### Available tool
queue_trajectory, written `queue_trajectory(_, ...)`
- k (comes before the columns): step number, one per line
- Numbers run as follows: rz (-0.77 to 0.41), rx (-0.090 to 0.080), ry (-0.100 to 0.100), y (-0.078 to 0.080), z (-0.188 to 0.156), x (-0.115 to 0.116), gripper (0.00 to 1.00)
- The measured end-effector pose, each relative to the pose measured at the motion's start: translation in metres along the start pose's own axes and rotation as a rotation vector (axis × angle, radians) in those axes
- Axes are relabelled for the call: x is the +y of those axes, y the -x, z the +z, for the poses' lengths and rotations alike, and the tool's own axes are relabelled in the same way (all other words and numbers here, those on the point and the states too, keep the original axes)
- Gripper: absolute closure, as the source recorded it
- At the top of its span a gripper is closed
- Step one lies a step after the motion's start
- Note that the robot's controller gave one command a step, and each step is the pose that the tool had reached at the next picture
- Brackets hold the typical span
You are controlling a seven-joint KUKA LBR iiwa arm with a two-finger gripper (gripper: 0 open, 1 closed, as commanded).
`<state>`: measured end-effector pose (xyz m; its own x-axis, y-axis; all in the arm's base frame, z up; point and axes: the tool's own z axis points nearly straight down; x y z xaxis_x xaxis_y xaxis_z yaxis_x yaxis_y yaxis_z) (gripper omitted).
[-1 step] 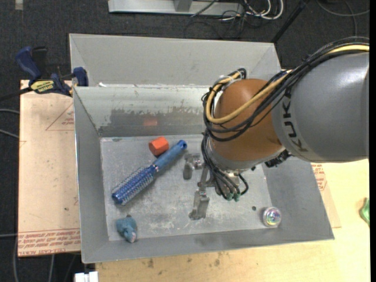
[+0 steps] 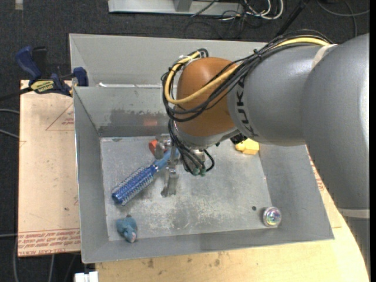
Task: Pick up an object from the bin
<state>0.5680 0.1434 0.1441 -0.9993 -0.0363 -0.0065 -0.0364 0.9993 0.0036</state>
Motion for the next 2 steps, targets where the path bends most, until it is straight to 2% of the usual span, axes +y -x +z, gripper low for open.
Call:
queue_trajectory(1,-0.320,0.007,0.000,0.014,0.076,0.080,0.00)
queue_trajectory(2,-0.561,0.002,-0.001,0.043,0.074,0.079,0.00)
